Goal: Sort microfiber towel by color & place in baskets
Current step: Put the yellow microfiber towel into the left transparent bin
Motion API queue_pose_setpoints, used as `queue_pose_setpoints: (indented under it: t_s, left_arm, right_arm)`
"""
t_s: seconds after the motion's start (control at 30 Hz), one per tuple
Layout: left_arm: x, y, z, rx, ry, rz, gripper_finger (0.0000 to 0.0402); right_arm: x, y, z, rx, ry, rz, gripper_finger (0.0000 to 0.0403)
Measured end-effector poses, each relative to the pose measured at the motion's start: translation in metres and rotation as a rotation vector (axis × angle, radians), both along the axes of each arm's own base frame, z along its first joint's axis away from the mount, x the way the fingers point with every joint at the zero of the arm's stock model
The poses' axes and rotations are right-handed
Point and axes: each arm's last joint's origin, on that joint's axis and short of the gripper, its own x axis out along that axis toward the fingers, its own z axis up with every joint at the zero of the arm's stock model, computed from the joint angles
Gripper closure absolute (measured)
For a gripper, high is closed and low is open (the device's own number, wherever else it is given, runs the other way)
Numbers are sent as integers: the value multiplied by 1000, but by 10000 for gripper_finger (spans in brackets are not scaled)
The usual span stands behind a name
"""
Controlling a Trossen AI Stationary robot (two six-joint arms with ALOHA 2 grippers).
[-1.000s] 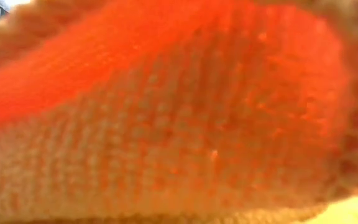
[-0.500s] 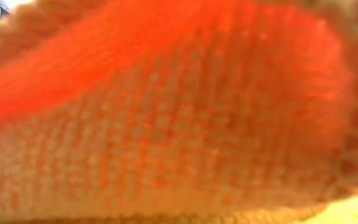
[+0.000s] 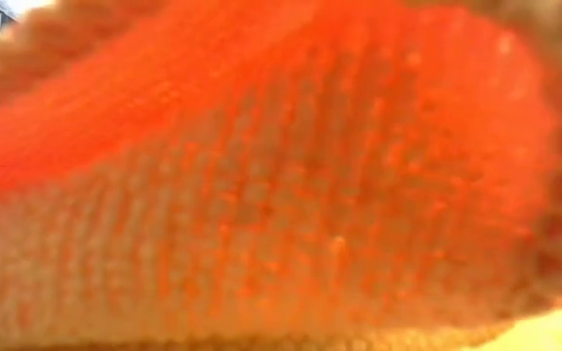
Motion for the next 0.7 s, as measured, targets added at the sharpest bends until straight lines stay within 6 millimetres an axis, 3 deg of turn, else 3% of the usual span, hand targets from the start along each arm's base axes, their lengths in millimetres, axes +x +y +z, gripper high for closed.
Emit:
queue_pose_setpoints:
  t_s: [0.23, 0.33, 0.7]
  left_arm:
    - [15, -1, -7, 15, -3, 31, 164]
    - [17, -1, -13, -13, 20, 65, 184]
    - [13, -1, -20, -155, 78, 144, 391]
  right_arm:
    - [4, -5, 3, 5, -23, 93, 403]
    - [2, -5, 0, 4, 10, 86, 403]
    - [-9, -7, -11, -26, 174, 65, 402]
